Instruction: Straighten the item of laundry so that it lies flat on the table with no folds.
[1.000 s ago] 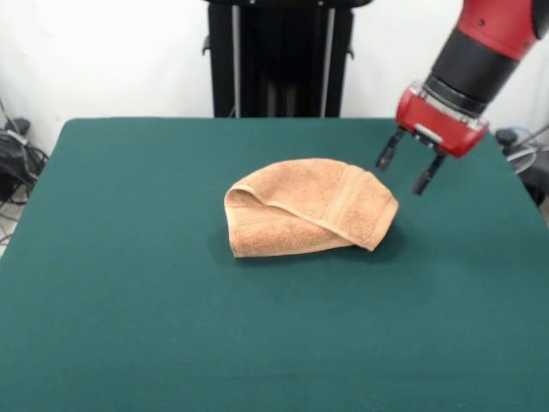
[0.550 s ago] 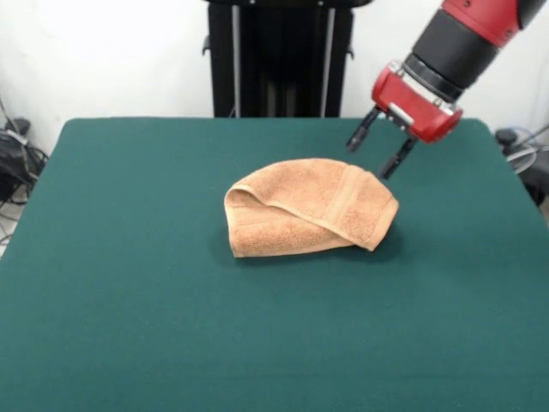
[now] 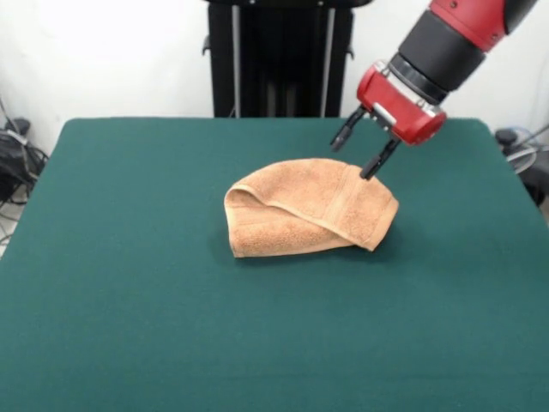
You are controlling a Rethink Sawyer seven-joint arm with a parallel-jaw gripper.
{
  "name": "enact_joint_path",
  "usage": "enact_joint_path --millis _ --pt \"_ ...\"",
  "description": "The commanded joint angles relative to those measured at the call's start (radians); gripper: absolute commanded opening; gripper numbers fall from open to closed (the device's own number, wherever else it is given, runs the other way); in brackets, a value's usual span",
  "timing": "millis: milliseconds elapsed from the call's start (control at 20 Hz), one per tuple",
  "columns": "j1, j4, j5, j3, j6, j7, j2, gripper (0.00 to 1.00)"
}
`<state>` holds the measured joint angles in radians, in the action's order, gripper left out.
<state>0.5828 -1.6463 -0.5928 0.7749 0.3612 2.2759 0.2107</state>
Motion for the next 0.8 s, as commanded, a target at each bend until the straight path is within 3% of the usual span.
enact_joint_path --millis 50,800 --pt "-0.026 0.04 -0.068 -0.1 0.019 0.284 -0.022 1.0" --pt "-0.049 0.029 -0.087 -0.191 -0.052 0.201 0.021 1.0"
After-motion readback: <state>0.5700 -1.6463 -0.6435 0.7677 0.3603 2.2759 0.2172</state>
